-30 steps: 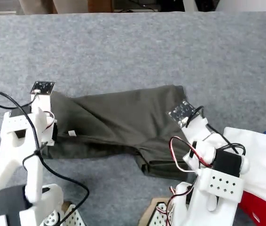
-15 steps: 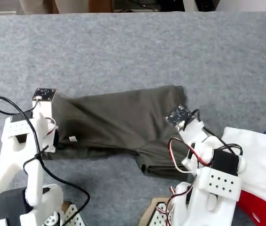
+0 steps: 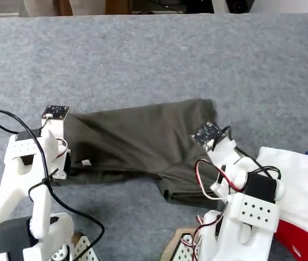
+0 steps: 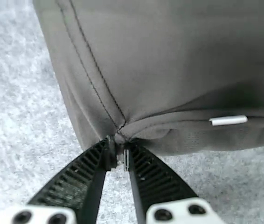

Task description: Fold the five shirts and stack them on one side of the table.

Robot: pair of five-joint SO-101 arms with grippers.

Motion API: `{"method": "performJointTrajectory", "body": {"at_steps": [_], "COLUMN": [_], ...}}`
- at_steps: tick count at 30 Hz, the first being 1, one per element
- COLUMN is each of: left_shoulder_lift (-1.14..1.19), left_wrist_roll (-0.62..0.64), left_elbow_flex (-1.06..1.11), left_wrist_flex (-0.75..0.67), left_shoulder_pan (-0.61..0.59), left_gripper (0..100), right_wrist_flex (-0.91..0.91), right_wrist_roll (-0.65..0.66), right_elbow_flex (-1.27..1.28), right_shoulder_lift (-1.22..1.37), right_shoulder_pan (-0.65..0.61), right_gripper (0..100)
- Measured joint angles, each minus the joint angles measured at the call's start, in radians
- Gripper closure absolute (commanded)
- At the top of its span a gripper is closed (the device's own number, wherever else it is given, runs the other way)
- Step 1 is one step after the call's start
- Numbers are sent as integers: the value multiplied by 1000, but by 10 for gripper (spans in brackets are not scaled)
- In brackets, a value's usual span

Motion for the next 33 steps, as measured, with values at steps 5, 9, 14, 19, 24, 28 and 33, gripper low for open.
{"method": "performJointTrajectory", "body": {"at_steps": [5,9,14,19,24,28,33], "left_shoulder_lift": [0,0,-41,-94,-97,-32,115], "left_wrist_roll": [0,9,49,51,163,265,419], "left_elbow_flex": [0,-54,-227,-396,-476,-419,-342], "left_wrist_flex": [17,153,342,388,344,163,-100], "left_shoulder_pan": [0,-6,-63,-118,-49,49,95], "left_gripper": [873,771,753,781,988,981,981], "right_wrist_flex": [0,0,0,-51,-127,-232,-411], "right_wrist_roll": [6,31,31,8,-97,-215,-310], "right_elbow_flex": [0,0,0,-72,-184,-267,-393], "right_shoulder_lift": [0,0,0,0,121,324,652], "right_shoulder_pan": [0,0,0,2,-83,-229,-315], "right_gripper": [781,770,772,970,980,992,992]}}
